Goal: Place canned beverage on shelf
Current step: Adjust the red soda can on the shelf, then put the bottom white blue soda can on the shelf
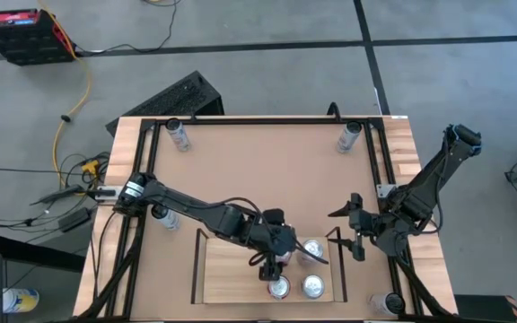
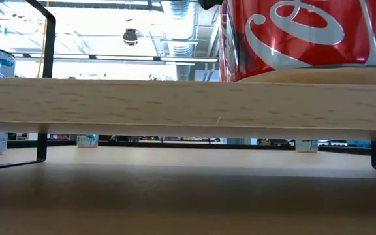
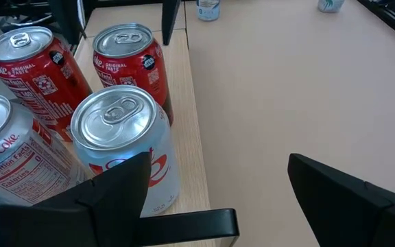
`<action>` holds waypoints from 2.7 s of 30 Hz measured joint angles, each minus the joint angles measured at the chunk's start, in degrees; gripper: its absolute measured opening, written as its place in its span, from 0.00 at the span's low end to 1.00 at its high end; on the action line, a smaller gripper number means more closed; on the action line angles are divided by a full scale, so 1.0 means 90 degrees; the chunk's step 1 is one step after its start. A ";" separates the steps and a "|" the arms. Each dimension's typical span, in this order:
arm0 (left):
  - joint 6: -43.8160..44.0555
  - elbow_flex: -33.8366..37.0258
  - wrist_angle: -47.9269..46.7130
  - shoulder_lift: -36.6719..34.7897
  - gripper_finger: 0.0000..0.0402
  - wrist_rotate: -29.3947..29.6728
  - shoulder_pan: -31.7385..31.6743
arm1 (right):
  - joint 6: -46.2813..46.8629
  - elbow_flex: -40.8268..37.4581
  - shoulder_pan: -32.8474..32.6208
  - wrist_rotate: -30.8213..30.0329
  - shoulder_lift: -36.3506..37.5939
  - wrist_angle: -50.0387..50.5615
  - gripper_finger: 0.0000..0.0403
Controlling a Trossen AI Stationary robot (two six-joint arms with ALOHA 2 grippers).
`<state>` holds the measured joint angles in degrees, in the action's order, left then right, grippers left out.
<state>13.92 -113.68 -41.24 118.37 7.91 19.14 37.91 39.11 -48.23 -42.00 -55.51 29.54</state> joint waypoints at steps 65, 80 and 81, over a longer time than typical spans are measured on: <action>-0.0627 0.0693 0.0720 0.0095 0.03 0.0285 0.1561 | 0.0070 -0.0002 -0.0012 0.0153 0.0012 -0.0224 0.92; -0.0859 -0.0155 -0.0609 -0.0455 0.03 -0.0418 0.1446 | 0.0070 0.0000 -0.0012 0.0160 0.0012 -0.0228 0.92; -0.0860 -0.0282 -0.0895 -0.0575 0.03 -0.0309 0.1452 | 0.0071 0.0000 -0.0012 0.0160 0.0012 -0.0228 0.92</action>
<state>6.19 -116.22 -49.29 113.19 5.13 32.21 38.55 39.11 -48.34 -40.56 -55.40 27.49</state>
